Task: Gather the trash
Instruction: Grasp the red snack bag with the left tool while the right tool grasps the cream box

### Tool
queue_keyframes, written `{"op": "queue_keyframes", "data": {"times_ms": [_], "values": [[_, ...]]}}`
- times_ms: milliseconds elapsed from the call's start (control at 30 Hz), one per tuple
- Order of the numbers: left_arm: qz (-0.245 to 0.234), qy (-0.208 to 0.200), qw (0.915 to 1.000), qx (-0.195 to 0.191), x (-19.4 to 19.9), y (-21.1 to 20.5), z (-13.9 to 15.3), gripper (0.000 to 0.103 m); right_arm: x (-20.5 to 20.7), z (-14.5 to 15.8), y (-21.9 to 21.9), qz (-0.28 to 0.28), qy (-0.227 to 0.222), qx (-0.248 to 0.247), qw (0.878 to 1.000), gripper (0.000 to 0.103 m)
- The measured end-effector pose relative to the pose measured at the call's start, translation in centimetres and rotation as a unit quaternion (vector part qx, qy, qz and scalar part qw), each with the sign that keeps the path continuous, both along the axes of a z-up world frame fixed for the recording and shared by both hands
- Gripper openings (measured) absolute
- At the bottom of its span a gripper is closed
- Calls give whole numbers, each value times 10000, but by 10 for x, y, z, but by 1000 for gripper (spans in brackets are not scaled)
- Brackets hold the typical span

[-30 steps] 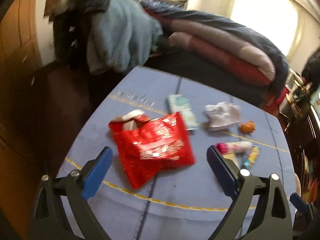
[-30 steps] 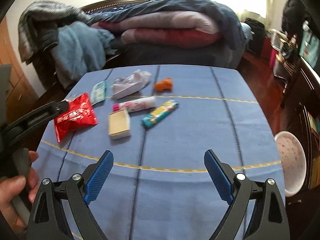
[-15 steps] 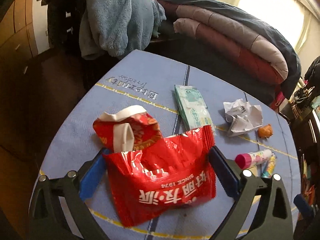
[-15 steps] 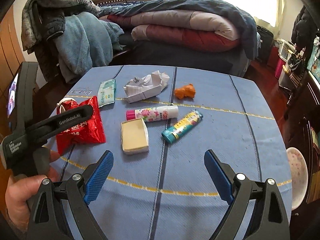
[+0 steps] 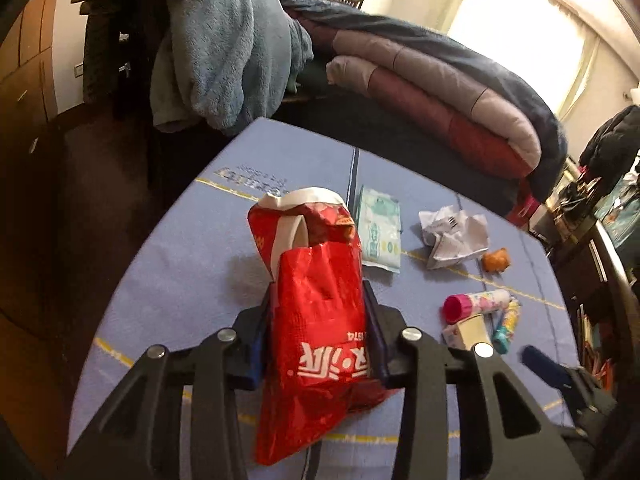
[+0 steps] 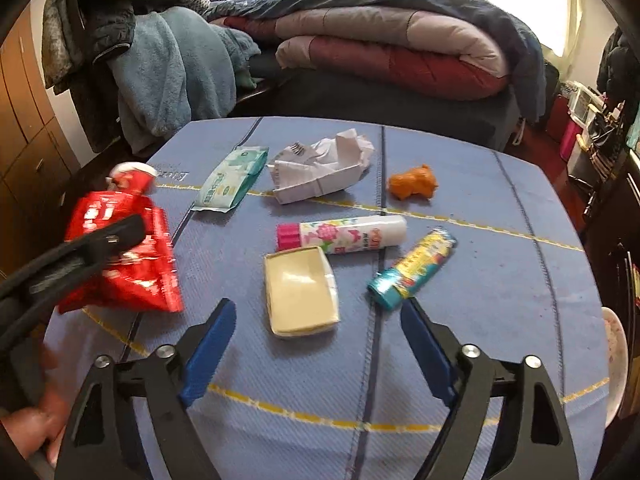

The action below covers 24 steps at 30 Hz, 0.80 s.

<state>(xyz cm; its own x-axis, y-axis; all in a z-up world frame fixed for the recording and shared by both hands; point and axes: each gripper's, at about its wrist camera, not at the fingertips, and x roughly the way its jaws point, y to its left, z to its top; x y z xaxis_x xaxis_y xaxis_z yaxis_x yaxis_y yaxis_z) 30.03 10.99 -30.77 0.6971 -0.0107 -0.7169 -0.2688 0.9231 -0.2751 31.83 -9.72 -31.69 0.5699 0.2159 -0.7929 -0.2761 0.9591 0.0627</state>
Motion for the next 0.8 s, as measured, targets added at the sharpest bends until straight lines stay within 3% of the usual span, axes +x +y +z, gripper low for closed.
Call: {"op": "queue_keyframes", "data": {"times_ms": [100, 267, 333, 567, 800], "values": [[3, -121, 9999, 2, -10, 5, 9, 40, 6, -6, 7, 27, 98, -52, 9999, 67], [9, -187, 9998, 16, -16, 7, 18, 40, 10, -13, 12, 15, 140, -134, 9998, 58], [21, -206, 9998, 19, -18, 7, 20, 40, 9, -12, 12, 18, 113, -155, 9998, 42], [-67, -247, 9997, 40, -25, -1, 27, 40, -1, -5, -2, 101, 114, 51, 9999, 41], [-501, -435, 9977, -138, -43, -19, 45, 41, -21, 12, -36, -10, 46, 317, 9995, 41]]}}
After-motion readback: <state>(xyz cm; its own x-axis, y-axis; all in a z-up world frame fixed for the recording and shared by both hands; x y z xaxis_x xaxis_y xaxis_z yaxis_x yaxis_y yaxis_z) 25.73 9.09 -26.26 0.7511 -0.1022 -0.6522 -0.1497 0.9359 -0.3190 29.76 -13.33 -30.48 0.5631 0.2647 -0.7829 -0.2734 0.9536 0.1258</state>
